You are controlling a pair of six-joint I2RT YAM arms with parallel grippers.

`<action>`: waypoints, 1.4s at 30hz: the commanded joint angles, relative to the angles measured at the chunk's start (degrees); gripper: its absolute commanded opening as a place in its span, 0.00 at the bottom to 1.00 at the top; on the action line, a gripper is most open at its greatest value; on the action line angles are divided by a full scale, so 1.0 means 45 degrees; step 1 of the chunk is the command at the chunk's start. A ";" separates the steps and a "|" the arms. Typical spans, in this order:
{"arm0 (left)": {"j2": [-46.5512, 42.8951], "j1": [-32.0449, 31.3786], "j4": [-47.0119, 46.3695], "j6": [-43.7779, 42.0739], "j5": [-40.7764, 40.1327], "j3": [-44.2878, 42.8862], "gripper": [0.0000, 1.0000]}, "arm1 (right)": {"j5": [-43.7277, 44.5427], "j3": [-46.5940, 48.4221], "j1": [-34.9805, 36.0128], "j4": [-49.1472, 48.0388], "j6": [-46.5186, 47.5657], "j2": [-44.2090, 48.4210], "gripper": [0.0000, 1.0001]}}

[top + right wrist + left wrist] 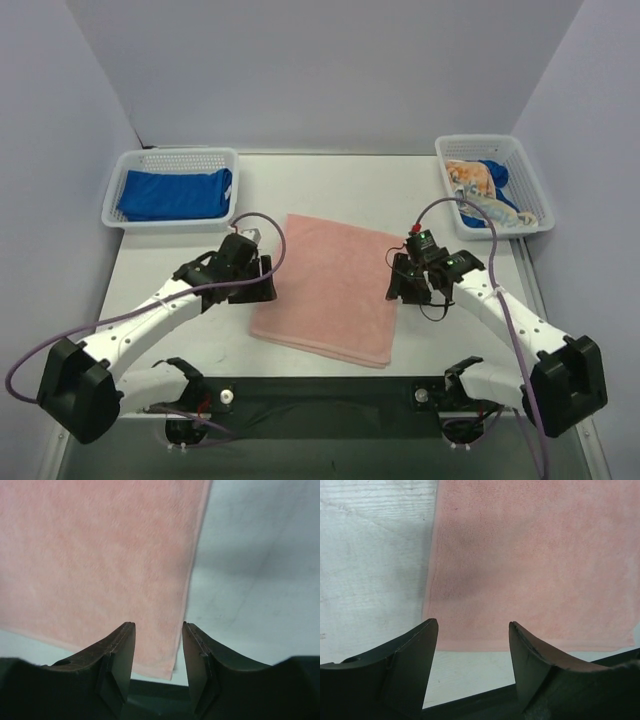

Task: Fold and stack the towels
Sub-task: Fold the towel

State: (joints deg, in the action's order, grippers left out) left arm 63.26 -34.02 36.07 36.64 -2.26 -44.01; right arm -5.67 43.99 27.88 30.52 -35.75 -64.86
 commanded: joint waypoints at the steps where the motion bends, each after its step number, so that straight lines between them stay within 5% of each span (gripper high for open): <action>1: 0.1308 -0.0116 -0.1062 -0.1322 0.0055 -0.1077 0.69 | 0.0049 0.0692 -0.1287 -0.0882 0.1379 -0.1072 0.42; 6: 0.4256 0.0410 -0.2895 -0.2985 -0.0298 -0.3591 0.80 | -0.0594 0.2214 -0.2872 -0.2388 0.2903 -0.3353 0.43; 15: 0.9065 0.1544 -0.3505 -0.3163 0.1460 -0.6998 0.72 | -0.2583 0.4696 -0.3891 -0.3247 0.3257 -0.6852 0.30; 22: 0.8346 0.1623 -0.3856 -0.1156 0.1128 -0.4248 0.72 | -0.3973 0.4893 -0.3754 -0.4400 0.2378 -0.8612 0.30; 30: 0.5260 0.1525 -0.4910 0.1172 0.1147 0.0439 0.72 | -0.4111 0.4679 -0.3656 -0.4595 0.2532 -0.9357 0.30; 38: 0.3597 0.1856 -0.4365 -0.0913 0.0640 -0.0979 0.87 | -0.4014 0.5536 -0.3695 -0.3759 0.4210 -0.8089 0.34; 42: 0.4395 0.2499 -0.4636 -0.2865 0.0600 -0.2580 0.93 | -0.3233 0.6181 -0.3851 -0.3248 0.5170 -0.7813 0.49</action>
State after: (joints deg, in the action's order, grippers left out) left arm 81.97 -24.88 17.65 31.86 1.52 -48.82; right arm -22.61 68.20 10.92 12.64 -17.65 -104.40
